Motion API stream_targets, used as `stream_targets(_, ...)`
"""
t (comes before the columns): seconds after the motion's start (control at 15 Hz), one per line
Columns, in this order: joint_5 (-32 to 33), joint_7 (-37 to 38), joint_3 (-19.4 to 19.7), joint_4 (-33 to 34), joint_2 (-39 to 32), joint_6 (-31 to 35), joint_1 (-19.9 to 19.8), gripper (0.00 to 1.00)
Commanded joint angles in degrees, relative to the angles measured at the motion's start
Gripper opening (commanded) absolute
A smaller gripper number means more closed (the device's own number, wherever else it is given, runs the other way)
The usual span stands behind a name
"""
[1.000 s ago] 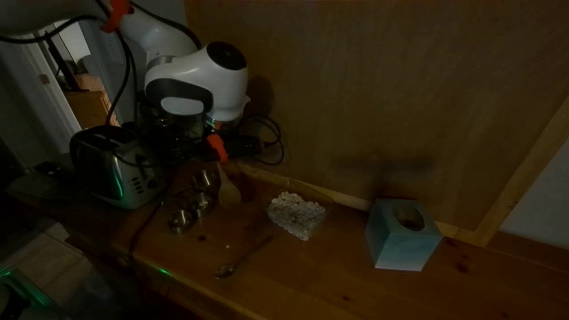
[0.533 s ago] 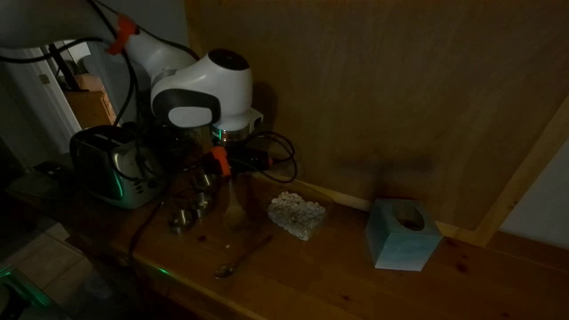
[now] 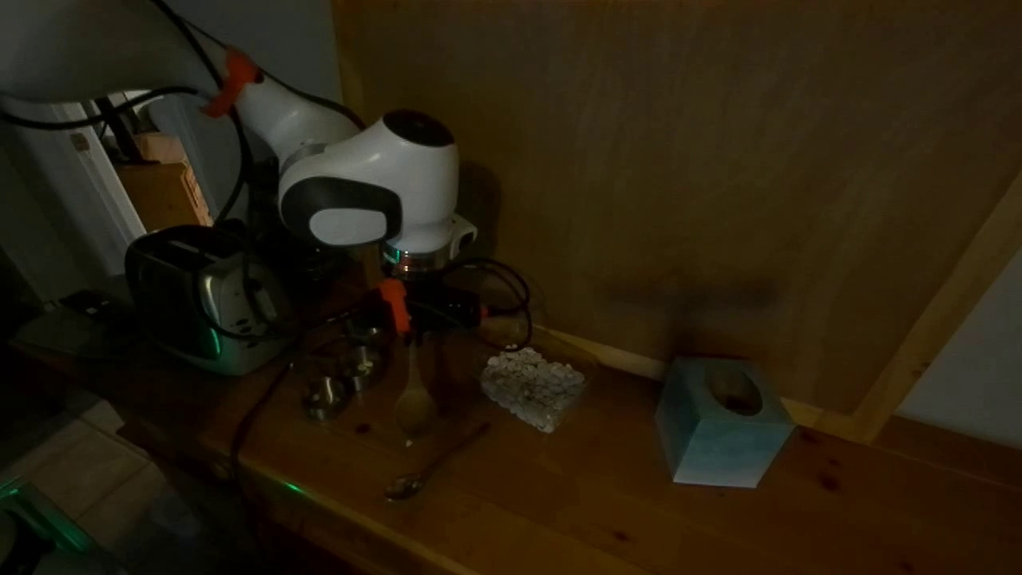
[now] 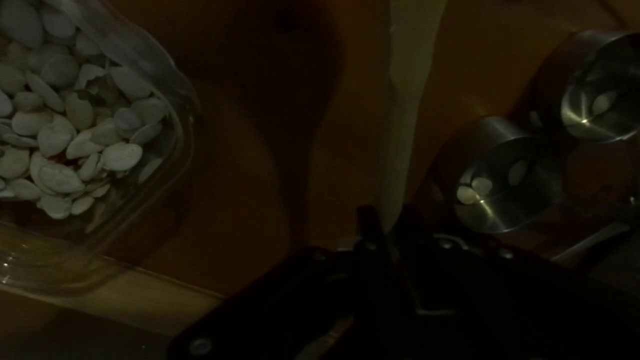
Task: Place one white object from the clear bowl on the wooden spoon., use the spoon to place the object in the large measuring cup.
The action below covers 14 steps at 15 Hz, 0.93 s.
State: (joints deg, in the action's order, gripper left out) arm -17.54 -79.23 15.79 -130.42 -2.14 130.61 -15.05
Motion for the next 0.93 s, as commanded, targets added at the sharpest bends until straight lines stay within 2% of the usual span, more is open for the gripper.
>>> stream_targets(0.0,-1.0,-0.4,-0.3,0.5,-1.2,-0.1,-0.7,0.04)
stream_targets(0.47,-2.3,-1.1,-0.4,1.1,-4.5,0.4,-2.5,0.04)
stream_targets(0.87,-6.7,-4.5,-1.2,0.3,-6.0,1.5,-3.4,0.04)
